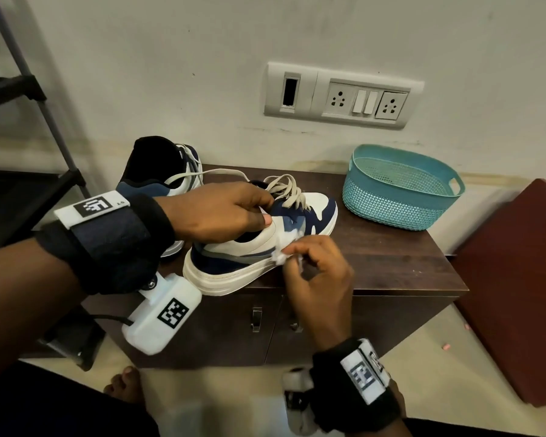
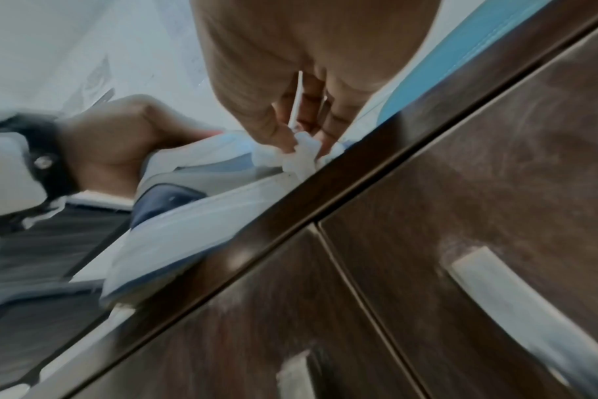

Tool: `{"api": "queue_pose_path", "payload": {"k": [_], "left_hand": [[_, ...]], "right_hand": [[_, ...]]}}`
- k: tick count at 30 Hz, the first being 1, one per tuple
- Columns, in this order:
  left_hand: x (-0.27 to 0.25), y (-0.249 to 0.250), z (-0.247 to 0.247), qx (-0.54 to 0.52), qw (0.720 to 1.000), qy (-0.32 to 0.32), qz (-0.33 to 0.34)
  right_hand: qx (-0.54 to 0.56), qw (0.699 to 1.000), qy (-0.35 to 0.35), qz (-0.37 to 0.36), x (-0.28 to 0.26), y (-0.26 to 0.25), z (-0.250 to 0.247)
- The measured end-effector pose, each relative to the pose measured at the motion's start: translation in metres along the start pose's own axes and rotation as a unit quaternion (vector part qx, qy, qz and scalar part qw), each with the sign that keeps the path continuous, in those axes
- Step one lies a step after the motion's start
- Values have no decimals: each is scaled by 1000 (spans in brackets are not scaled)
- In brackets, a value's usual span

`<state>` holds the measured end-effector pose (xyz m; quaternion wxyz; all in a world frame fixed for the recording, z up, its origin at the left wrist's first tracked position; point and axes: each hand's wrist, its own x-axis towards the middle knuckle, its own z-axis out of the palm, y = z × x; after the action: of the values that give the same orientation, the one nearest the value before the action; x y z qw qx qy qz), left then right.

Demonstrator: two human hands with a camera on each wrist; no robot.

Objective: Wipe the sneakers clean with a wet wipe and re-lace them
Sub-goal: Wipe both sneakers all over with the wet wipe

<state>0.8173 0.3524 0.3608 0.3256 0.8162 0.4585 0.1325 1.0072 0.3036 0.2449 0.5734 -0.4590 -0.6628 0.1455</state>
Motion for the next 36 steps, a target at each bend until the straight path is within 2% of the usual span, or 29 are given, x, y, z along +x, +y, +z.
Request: {"api": "queue_pose_path", "payload": {"k": [1,3,6,8,13,14,17,19,20,22,25,30,36], "left_hand": [[0,0,0,4,1000,1,2],[-1,0,0,6,1000,3,3],[-1,-1,-1,0,1000,5,0],[-1,-1,-1,-4,1000,1,-3],[-1,0,-1,7,1000,3,0],[-1,0,-1,6,1000,5,-3],[-1,-2,-1,-4,1000,3,-8],[-2,-1,-1,-3,1000,-2,-4],[-2,0,-1,0,1000,-2,-4],[-2,-1,-2,14,1000,3,-3],[-2,-1,-1,43,999,13,1],[-3,1,-1,24,1000,9,-8],[-2,4,-1,36,999,11,-9]], "right_hand": [[2,999,31,31,7,3,-2],[-1,999,40,22,11,-4,3],[-8,997,-40,-58,-2,-29,16],[-10,995,-60,-76,0,-28,13],[-38,998,52,24,23,-9,2],[-36,998,42,14,21,-16,6],[-25,996,-34,-77,3,-36,17],[-56,990,-47,-121,2,-28,10],[-83,989,-32,-119,5,-20,3],[-106,992,30,-58,14,-1,-12],[-47,992,117,5,20,10,-27],[28,999,24,6,6,1,-4],[55,997,52,17,-3,-9,9]]}}
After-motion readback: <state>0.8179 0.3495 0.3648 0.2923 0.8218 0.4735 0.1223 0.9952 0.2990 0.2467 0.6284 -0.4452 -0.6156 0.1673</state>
